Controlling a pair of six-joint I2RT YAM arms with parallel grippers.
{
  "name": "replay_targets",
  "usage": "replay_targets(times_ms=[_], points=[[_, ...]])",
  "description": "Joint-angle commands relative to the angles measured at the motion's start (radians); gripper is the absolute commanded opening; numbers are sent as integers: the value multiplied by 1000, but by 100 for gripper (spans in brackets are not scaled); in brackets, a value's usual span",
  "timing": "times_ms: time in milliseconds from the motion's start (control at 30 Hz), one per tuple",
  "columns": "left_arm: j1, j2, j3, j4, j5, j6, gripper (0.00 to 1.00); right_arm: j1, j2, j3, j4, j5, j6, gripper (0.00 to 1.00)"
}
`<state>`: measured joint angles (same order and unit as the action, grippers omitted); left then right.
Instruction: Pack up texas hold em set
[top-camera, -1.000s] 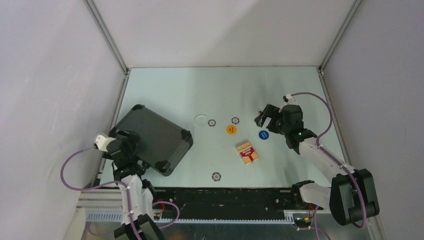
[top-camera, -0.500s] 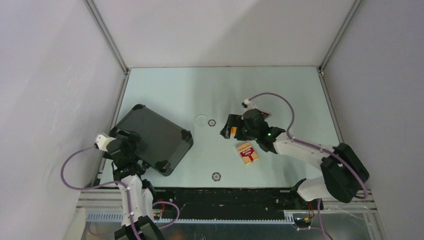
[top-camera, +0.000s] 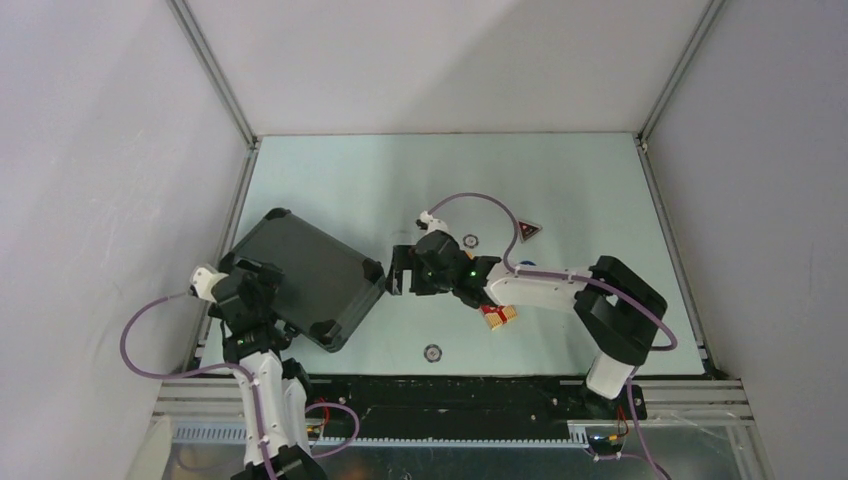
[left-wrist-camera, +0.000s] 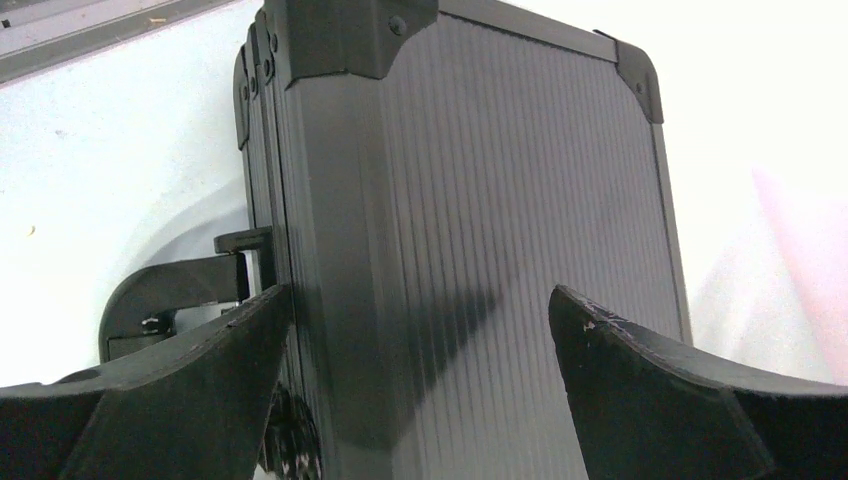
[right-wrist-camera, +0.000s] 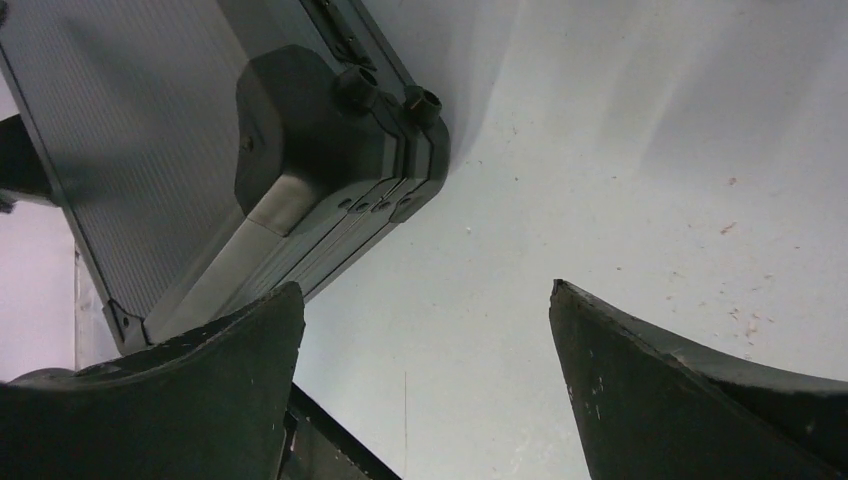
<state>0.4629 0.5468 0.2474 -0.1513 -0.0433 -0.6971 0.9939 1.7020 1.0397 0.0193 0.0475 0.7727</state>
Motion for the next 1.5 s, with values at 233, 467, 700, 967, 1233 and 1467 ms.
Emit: replay_targets(times_ms=[233,467,700,967,1233,1467], points=[[-28,-7,288,-165,86,3,98,35,97,123,-82,102,15,91],[-18,70,406,-208,111,52,98,36,134,150,-77,90,13,90],[-17,123,414,-206,119,49,98,38,103,152,-97,105,-2,90],[51,350,585,-205,141,78,98,58,101,152,-96,124,-5,89],[115,726,844,-246,286,221,98,77,128,153,-55,178,46,88],[116,914,971,-323,314,321,94,99,157,188,-40,189,59,89]])
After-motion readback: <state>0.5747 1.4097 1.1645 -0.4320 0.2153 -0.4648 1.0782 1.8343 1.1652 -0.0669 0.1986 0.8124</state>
